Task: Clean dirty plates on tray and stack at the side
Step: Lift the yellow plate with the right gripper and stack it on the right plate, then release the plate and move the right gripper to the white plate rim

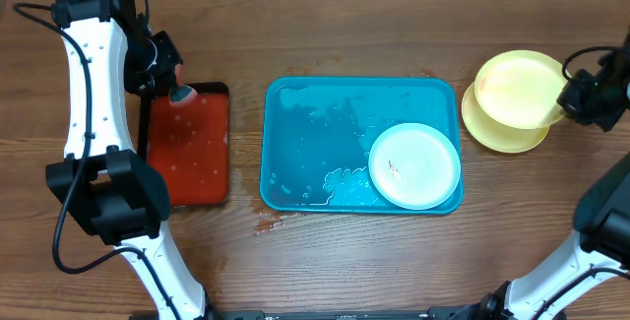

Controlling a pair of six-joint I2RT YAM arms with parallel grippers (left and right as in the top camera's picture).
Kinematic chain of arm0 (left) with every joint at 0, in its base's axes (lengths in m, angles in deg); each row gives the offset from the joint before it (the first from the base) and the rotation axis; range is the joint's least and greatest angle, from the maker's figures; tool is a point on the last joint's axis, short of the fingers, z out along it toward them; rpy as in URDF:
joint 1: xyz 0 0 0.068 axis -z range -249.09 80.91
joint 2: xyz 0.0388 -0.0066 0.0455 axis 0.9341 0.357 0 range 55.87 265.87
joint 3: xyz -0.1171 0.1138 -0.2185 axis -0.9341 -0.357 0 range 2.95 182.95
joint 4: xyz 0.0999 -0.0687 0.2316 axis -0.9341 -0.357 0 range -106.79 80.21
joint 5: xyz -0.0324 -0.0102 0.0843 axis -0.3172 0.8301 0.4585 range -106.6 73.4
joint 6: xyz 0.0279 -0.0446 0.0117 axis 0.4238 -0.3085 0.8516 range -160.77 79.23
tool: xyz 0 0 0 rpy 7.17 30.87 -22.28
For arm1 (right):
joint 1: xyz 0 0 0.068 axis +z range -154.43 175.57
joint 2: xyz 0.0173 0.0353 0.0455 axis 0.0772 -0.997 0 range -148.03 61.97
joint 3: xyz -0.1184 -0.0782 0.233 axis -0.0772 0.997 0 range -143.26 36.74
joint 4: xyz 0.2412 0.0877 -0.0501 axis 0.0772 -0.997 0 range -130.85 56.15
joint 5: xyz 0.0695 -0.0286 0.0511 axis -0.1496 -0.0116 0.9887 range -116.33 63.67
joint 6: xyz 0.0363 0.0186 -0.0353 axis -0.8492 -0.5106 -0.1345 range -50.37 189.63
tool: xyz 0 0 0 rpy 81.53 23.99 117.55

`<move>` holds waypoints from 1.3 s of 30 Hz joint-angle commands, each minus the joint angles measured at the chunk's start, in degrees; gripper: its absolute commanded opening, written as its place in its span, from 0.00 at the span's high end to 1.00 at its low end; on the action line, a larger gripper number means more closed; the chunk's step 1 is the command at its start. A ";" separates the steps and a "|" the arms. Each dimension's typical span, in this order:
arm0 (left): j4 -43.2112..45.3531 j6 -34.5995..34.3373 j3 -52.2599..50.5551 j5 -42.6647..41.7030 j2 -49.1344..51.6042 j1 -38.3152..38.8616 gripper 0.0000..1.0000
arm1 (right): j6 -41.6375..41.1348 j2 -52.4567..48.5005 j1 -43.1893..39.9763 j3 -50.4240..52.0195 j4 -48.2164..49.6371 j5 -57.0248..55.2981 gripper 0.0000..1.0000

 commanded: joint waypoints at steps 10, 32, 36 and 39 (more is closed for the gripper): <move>0.46 1.29 -0.04 -0.39 -0.13 -0.22 0.96 | 3.41 -0.70 2.58 0.39 -0.63 6.82 0.57; 0.24 1.31 -0.04 -0.39 -0.13 -0.17 0.96 | 33.27 -0.74 33.18 7.61 -1.70 -0.83 0.15; 0.24 1.29 -0.04 -0.39 -0.13 -0.17 0.96 | 33.27 -0.74 34.29 11.10 1.36 -3.61 0.15; 0.24 1.29 -0.04 -0.39 -0.13 -0.17 0.96 | 33.24 -0.74 34.29 12.50 1.84 -3.54 0.18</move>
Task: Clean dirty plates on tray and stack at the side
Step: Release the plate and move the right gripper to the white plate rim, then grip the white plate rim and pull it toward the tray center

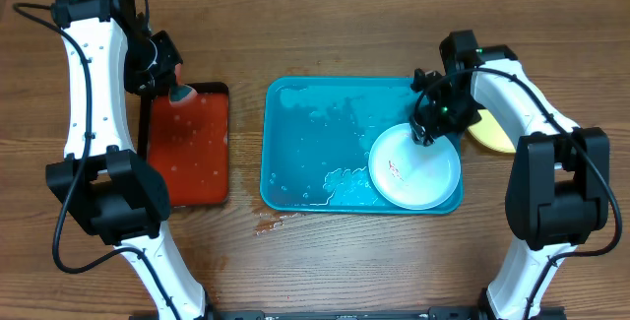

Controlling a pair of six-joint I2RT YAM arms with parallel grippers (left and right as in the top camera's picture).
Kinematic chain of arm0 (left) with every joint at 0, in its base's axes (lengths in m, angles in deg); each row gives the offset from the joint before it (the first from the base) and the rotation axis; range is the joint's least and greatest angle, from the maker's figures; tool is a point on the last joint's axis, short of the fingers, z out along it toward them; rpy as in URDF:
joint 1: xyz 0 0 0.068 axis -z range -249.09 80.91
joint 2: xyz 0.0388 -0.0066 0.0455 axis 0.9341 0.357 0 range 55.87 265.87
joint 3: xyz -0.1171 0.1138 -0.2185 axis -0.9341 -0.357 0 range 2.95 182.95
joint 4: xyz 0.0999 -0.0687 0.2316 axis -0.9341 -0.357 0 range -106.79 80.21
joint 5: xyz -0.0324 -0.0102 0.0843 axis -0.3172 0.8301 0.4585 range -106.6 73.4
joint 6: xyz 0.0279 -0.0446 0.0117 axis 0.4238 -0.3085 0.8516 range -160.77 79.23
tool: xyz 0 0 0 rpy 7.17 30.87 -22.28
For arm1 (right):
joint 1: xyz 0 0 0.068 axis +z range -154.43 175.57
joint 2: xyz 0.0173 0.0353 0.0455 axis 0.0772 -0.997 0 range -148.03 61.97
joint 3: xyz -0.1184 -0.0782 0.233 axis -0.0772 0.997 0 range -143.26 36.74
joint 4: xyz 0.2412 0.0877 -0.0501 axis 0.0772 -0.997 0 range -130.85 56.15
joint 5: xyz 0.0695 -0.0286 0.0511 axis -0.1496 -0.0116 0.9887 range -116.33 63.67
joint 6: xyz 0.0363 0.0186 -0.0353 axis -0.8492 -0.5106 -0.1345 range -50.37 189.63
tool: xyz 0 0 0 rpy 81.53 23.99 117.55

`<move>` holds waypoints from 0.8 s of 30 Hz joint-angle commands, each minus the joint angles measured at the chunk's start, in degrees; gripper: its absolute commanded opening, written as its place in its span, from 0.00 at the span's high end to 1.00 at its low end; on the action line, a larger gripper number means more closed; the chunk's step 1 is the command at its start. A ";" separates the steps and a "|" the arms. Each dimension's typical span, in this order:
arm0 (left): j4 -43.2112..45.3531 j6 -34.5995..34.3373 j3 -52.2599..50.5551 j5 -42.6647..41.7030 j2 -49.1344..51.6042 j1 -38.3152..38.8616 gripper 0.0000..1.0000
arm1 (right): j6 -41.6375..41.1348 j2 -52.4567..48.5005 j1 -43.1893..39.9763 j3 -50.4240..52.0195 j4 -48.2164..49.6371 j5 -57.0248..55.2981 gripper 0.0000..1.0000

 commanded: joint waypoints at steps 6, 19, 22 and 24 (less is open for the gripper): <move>0.09 1.31 -0.04 -0.39 -0.11 -0.17 0.96 | 0.22 0.09 -0.09 3.41 0.79 -1.01 0.25; 0.13 1.90 -0.04 -3.32 -0.11 1.38 0.96 | -14.08 0.09 -0.07 4.09 4.96 10.75 0.96; 0.50 6.73 -0.04 -8.50 -0.11 3.17 0.96 | -18.45 0.09 0.20 4.09 6.64 14.99 0.96; 0.48 8.02 -0.04 -10.56 -0.11 4.81 0.96 | -22.49 0.09 0.59 4.09 7.93 15.39 0.96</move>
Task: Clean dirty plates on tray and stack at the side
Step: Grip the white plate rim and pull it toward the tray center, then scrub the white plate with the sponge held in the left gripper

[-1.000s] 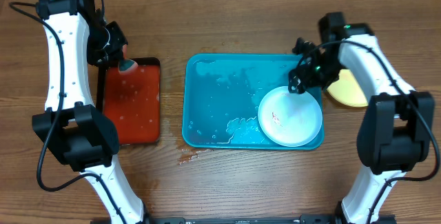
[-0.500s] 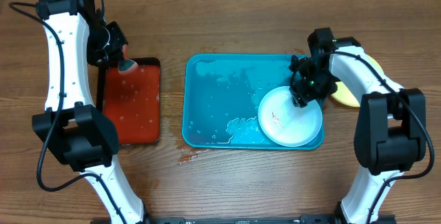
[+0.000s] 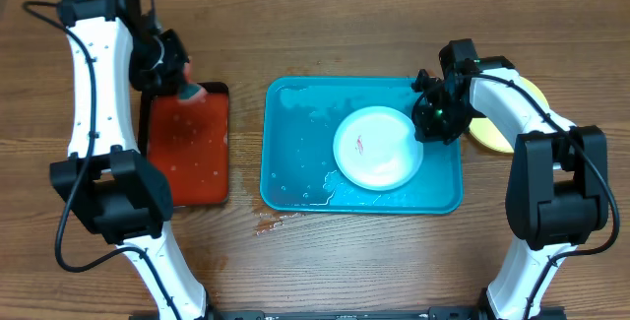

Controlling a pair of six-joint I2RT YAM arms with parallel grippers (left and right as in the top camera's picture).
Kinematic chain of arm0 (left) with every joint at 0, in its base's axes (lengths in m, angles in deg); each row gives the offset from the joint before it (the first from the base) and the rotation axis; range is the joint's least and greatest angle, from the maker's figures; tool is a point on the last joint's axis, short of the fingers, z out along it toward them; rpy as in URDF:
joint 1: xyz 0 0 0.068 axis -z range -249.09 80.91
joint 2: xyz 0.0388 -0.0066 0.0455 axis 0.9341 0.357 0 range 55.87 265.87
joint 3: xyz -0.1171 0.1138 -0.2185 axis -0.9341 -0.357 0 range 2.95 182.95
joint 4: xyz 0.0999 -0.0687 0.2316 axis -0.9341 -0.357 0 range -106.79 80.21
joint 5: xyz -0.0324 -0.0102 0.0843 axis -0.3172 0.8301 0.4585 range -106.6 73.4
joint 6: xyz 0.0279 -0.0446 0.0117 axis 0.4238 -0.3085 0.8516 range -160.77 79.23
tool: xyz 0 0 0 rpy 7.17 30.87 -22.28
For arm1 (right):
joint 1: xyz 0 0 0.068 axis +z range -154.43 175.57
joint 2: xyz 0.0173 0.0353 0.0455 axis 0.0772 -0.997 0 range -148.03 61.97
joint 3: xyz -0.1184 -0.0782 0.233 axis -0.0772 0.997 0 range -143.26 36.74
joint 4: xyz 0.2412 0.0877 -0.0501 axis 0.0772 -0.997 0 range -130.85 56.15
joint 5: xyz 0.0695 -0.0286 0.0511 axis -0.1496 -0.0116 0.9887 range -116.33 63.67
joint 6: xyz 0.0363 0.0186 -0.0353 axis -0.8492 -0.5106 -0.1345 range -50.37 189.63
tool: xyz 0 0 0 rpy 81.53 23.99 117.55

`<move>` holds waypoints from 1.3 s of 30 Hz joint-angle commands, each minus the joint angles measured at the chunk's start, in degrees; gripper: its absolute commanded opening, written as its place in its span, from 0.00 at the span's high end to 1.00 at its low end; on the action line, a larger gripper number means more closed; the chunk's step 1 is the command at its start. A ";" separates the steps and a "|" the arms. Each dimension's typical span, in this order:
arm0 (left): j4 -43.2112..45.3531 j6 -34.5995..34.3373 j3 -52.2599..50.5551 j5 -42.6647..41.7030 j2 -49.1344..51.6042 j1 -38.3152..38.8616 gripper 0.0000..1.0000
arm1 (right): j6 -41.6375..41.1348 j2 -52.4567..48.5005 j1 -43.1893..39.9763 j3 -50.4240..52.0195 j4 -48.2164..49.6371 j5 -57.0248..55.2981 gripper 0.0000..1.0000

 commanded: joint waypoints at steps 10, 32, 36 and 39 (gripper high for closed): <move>0.20 4.26 -0.04 -5.86 -0.11 13.77 0.96 | -11.76 0.11 2.45 0.13 -0.33 0.50 0.57; 9.20 -3.26 -0.42 -5.64 7.43 34.53 0.96 | -18.58 0.09 2.56 2.19 3.52 0.22 0.96; 11.10 -3.69 -0.42 -5.88 11.37 36.06 0.96 | -19.96 0.09 2.56 3.02 4.70 0.22 0.96; 12.31 -3.91 -0.42 -5.90 14.32 37.33 0.96 | -19.96 0.09 2.56 3.19 4.72 0.22 0.96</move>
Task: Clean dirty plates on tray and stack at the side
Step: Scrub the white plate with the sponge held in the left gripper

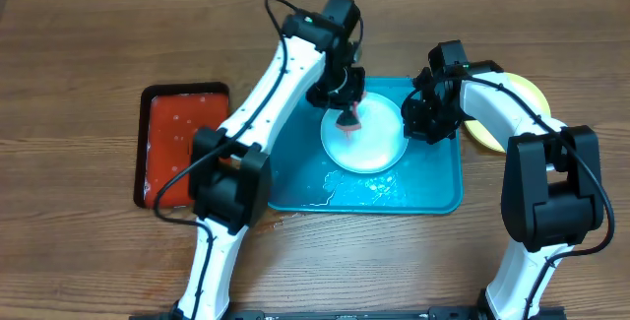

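Note:
A white plate with a small red stain lies in the upper middle of the wet blue tray. My left gripper reaches over from the left and is shut on a brush, whose reddish head touches the plate's upper left part. My right gripper is at the plate's right rim and appears shut on it. A stack of yellow plates lies right of the tray, partly hidden behind the right arm.
A red tray with white flecks lies on the wooden table left of the blue tray. Drops of water lie on the table by the blue tray's front left corner. Puddles cover the blue tray's floor.
My left arm has moved from over the red tray's top edge to the white plate, with the brush in its grip. The plate sits slightly further left and up. My right gripper stays at its rim.
At first my right gripper held a yellow plate over the yellow stack, and the white plate lay in the tray's front right corner. Then the right gripper was at the white plate's rim. The plate stood in the tray's middle afterwards, and now the brush rests on it.

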Controlling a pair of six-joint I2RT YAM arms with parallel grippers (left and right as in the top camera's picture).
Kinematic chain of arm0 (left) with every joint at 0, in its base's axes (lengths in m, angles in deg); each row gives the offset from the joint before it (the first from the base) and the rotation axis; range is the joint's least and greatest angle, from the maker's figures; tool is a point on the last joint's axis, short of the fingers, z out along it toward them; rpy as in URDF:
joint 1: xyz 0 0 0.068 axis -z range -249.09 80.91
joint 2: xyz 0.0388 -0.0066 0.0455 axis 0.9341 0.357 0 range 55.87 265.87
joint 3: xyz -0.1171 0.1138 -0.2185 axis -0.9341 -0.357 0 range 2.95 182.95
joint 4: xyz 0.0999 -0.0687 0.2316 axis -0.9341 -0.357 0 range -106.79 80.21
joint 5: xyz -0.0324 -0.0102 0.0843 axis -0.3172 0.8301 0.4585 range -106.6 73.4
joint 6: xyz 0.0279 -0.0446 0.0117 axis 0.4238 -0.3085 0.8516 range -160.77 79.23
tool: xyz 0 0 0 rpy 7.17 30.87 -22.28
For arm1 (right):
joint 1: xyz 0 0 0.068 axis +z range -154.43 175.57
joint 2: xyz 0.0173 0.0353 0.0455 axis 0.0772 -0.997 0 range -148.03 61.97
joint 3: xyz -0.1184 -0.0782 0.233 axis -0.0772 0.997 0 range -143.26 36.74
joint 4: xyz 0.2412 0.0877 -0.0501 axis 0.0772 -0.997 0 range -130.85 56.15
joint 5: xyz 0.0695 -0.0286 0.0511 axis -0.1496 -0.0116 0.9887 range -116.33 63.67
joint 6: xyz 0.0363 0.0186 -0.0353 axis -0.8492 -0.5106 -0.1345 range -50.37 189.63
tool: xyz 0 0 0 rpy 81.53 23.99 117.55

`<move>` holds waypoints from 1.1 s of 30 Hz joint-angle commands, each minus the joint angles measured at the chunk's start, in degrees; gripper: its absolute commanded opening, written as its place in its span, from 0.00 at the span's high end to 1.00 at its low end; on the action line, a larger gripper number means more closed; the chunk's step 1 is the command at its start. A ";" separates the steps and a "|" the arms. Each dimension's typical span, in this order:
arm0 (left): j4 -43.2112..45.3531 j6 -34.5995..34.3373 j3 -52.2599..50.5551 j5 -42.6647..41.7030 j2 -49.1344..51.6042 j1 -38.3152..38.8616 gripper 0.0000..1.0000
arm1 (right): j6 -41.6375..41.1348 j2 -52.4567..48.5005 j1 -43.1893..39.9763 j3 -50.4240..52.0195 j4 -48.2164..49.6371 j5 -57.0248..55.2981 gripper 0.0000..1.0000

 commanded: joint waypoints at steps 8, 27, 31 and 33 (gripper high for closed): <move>6.12 -1.70 -0.22 3.26 8.20 3.50 0.96 | -1.20 0.04 0.17 1.66 0.85 -0.37 0.96; -6.99 -2.34 12.04 20.48 9.18 2.29 0.96 | -1.20 0.04 0.17 1.70 0.59 -0.37 0.96; -8.81 -0.24 12.68 0.35 9.27 2.60 0.96 | -1.20 0.04 0.17 1.70 0.61 -0.37 0.96; -8.76 0.57 10.88 -1.84 9.33 3.30 0.96 | -1.20 0.04 0.17 1.70 0.61 -0.37 0.96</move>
